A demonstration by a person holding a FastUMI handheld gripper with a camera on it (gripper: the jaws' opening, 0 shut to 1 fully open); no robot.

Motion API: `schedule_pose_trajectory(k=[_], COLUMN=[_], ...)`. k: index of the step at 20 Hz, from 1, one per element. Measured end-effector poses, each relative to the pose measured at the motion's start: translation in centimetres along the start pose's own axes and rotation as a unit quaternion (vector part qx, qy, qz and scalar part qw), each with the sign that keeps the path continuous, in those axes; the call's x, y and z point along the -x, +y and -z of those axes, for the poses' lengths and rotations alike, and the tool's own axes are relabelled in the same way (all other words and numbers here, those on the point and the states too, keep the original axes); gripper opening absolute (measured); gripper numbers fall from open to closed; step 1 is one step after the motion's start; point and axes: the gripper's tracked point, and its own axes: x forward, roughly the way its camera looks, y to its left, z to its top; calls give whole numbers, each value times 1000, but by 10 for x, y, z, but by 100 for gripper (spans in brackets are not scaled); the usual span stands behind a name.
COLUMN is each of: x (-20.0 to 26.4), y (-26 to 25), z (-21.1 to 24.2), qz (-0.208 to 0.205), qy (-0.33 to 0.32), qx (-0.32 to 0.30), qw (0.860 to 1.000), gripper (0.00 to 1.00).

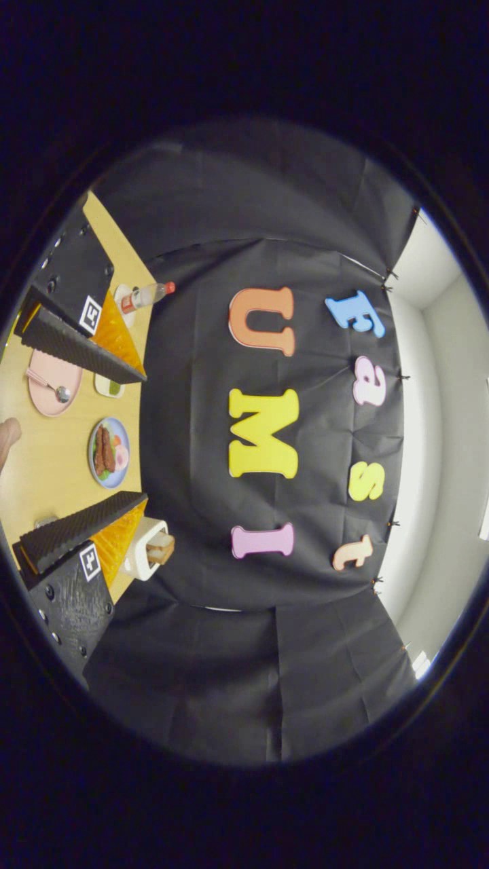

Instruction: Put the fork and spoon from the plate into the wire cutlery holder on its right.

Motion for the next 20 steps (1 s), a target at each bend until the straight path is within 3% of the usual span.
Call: schedule_pose_trajectory(k=[4, 9, 16, 18, 20], x=[-35, -69, -82, -88, -93], y=[32, 67, 86, 85, 85], z=[86, 187, 263, 271, 282], qz=[-9, -11, -6, 1, 4], qy=[100, 207, 320, 338, 354], qx=[-8, 10, -3, -11, -15], qw=[995, 978, 947, 941, 935], gripper=[95, 96, 94, 81, 74])
